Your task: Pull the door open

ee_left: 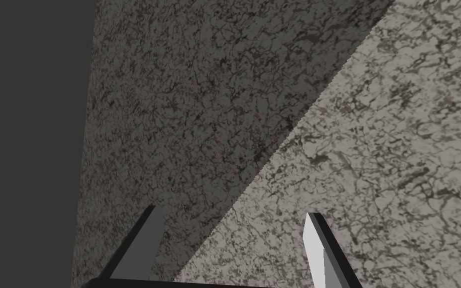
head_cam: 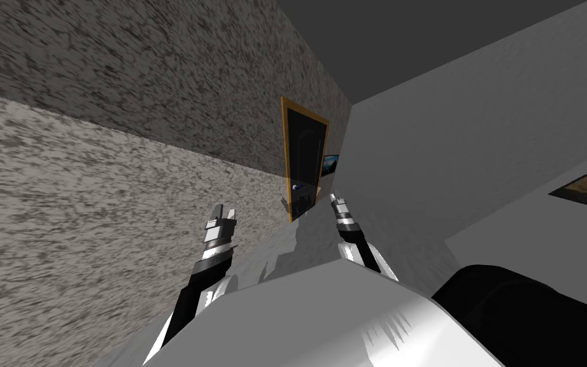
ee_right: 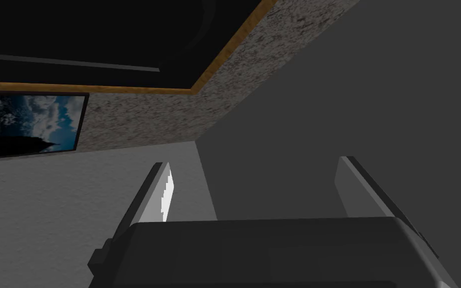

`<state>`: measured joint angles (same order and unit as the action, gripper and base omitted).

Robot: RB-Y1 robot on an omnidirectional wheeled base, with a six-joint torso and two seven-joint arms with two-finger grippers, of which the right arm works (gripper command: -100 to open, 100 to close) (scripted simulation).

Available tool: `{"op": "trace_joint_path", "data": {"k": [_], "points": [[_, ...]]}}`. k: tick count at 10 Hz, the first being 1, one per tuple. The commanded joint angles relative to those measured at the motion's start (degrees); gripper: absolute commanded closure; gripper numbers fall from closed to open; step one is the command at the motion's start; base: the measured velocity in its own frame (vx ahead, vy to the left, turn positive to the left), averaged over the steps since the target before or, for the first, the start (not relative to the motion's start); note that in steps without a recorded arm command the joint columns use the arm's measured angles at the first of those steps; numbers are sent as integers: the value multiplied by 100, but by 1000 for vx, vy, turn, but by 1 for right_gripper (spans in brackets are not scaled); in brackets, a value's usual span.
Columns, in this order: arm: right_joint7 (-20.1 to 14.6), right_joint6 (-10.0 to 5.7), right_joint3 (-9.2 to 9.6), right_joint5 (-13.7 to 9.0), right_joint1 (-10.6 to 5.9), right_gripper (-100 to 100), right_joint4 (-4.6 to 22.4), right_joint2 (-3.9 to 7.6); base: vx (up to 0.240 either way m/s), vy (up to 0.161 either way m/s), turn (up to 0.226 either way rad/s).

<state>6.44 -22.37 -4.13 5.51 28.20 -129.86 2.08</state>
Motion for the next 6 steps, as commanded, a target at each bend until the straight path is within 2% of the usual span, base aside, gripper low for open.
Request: {"op": "trace_joint_path", "data": {"k": [1, 6], "points": [[-42, -50, 42, -50, -85, -100, 230, 66, 73, -20, 96], [-150, -177, 148, -178, -302, -100, 813, 229, 88, -36, 69]]}}
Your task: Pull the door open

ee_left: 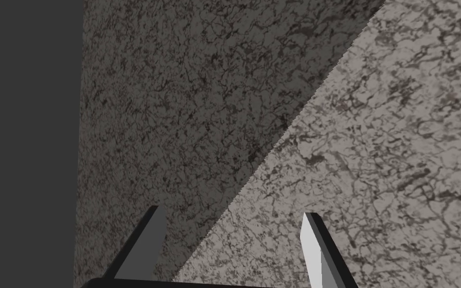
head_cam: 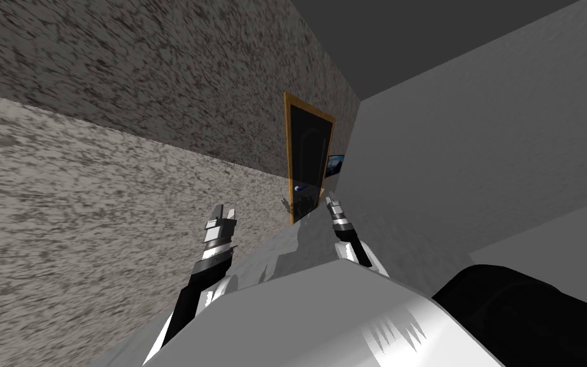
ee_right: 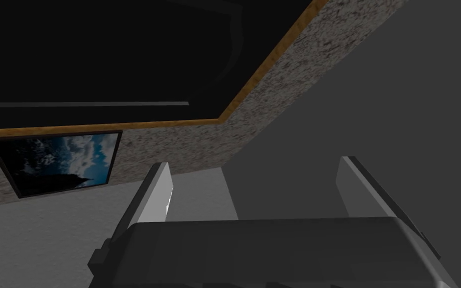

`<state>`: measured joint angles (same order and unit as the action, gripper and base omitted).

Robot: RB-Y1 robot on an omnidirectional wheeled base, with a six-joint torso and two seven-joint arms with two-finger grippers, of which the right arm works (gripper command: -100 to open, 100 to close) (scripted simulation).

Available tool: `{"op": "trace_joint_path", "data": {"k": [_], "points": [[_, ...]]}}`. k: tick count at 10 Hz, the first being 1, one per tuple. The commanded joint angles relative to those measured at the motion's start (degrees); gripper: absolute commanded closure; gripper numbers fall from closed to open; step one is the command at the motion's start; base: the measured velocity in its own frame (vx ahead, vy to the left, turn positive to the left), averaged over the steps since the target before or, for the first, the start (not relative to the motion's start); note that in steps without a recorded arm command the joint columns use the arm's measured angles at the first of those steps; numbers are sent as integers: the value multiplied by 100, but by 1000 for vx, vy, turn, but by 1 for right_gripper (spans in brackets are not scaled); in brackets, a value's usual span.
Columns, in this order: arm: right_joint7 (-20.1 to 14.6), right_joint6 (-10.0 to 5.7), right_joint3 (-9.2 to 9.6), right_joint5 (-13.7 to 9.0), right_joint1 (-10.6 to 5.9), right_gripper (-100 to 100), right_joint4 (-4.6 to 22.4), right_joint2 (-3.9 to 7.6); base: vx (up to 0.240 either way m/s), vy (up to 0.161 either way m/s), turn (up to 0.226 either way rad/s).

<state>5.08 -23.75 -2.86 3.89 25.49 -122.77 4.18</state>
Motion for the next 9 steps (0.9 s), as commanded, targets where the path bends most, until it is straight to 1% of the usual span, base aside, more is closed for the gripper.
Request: {"op": "trace_joint_path", "data": {"k": [1, 5, 6, 7, 9], "points": [[-46, -76, 51, -53, -92, -100, 271, 63, 89, -51, 84], [-179, -233, 181, -211, -360, -100, 979, 259, 90, -57, 98], [-179, -233, 181, -211, -360, -100, 992, 259, 61, -43, 29], [-215, -275, 217, -253, -432, -100, 1186, 311, 52, -33, 43], [-294, -368, 294, -347, -591, -100, 1570, 425, 90, -57, 125]]}}
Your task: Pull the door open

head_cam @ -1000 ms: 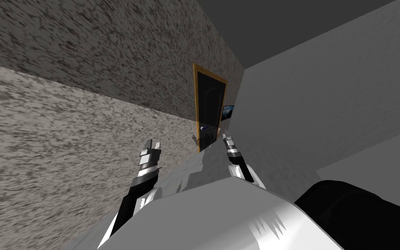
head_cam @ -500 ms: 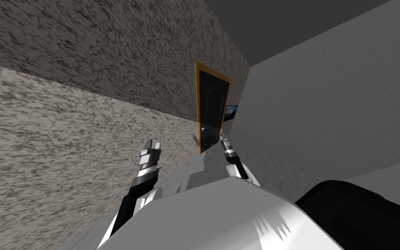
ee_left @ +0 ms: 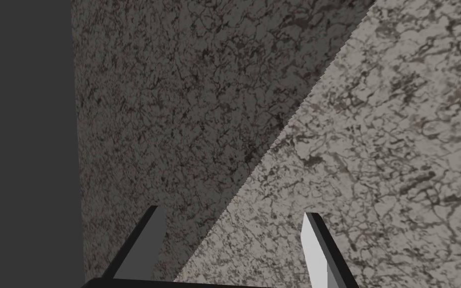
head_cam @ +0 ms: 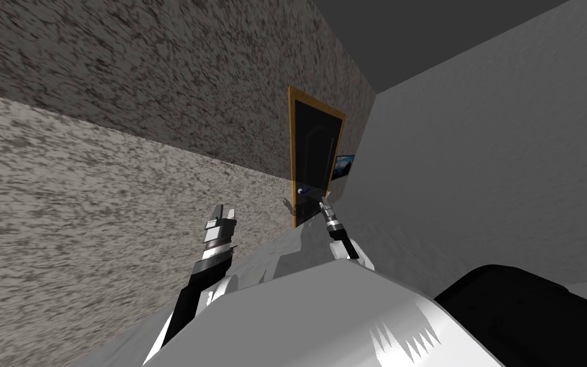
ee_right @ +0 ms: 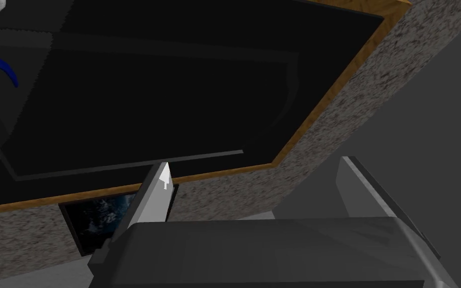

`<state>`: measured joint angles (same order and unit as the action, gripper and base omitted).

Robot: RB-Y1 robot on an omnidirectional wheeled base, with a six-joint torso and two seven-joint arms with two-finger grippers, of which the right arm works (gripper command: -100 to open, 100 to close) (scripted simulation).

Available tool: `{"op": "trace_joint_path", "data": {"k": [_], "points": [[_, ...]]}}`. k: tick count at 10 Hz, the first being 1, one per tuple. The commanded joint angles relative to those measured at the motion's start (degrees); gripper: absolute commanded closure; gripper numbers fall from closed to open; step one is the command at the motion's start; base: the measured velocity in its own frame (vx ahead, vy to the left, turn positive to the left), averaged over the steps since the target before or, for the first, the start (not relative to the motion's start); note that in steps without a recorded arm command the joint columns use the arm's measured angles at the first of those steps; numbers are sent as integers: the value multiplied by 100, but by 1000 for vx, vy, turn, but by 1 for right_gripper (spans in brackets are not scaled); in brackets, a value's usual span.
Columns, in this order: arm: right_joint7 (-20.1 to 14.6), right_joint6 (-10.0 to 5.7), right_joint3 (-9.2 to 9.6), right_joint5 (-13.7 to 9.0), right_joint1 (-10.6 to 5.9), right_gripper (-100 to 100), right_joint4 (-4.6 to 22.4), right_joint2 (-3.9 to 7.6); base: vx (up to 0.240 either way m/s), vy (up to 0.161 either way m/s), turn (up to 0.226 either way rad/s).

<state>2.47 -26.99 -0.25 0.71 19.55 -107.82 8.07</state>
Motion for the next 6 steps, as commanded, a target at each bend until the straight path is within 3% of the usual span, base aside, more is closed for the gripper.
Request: {"op": "trace_joint_path", "data": {"k": [1, 2, 6], "points": [[-73, -90, 72, -76, -77, -100, 286, 94, 98, -72, 131], [-73, -90, 72, -76, -77, -100, 334, 94, 58, -58, 28], [-199, -238, 196, -226, -330, -100, 1018, 275, 50, -47, 76]]}}
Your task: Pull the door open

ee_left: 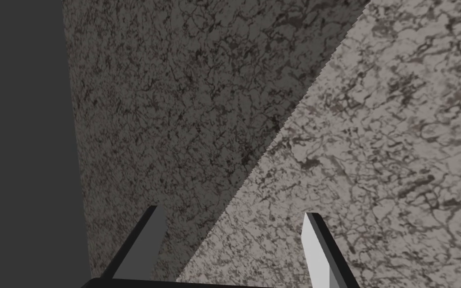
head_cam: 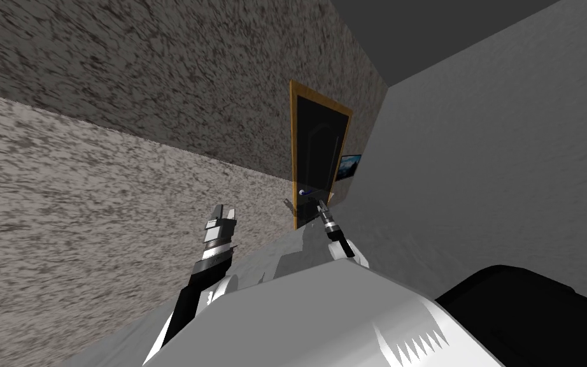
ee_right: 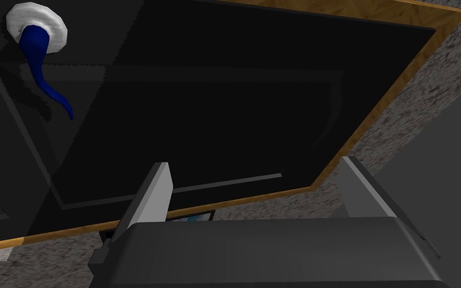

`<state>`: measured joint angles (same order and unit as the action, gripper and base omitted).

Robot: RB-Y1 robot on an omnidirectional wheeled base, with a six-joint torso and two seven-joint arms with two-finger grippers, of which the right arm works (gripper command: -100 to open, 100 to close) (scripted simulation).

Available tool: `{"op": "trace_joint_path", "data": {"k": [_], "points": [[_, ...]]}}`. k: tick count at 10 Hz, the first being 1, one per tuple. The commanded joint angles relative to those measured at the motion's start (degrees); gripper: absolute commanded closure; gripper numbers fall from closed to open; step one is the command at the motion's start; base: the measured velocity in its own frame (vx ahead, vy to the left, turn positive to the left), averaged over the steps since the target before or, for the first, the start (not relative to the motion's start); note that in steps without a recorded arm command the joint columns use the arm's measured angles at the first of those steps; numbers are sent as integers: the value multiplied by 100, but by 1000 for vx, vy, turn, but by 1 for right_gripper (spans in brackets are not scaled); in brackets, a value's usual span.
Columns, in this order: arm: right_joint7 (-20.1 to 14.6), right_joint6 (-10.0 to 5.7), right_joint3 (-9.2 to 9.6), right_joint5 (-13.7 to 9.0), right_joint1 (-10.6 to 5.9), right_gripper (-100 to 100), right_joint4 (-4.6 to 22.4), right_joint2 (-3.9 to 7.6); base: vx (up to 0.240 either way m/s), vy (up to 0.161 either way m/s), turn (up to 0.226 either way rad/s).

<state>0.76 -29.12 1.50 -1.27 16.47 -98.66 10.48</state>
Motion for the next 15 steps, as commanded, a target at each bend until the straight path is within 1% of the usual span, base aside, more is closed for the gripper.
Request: {"op": "trace_joint_path", "data": {"k": [1, 2, 3, 4, 5, 6, 8, 9, 10, 11, 12, 15], "points": [[-71, -77, 64, -79, -110, -100, 286, 97, 60, -53, 148], [-71, -77, 64, -79, -110, -100, 336, 97, 50, -53, 48], [-115, -127, 107, -130, -197, -100, 544, 159, 57, -49, 61], [-115, -127, 107, -130, -197, -100, 571, 159, 47, -42, 49], [-158, -178, 149, -181, -284, -100, 796, 221, 36, -46, 88], [-158, -178, 149, -181, -284, -100, 806, 221, 37, -36, 40], [-245, -280, 234, -284, -458, -100, 1225, 345, 57, -57, 99], [-245, -280, 234, -284, -458, -100, 1275, 345, 55, -63, 59], [-288, -331, 277, -335, -545, -100, 1498, 407, 52, -47, 90], [-330, -381, 318, -385, -630, -100, 1645, 467, 68, -52, 120], [-330, -381, 318, -385, -630, -100, 1737, 467, 46, -48, 41], [-454, -527, 440, -532, -879, -100, 2388, 643, 59, -75, 116]]}}
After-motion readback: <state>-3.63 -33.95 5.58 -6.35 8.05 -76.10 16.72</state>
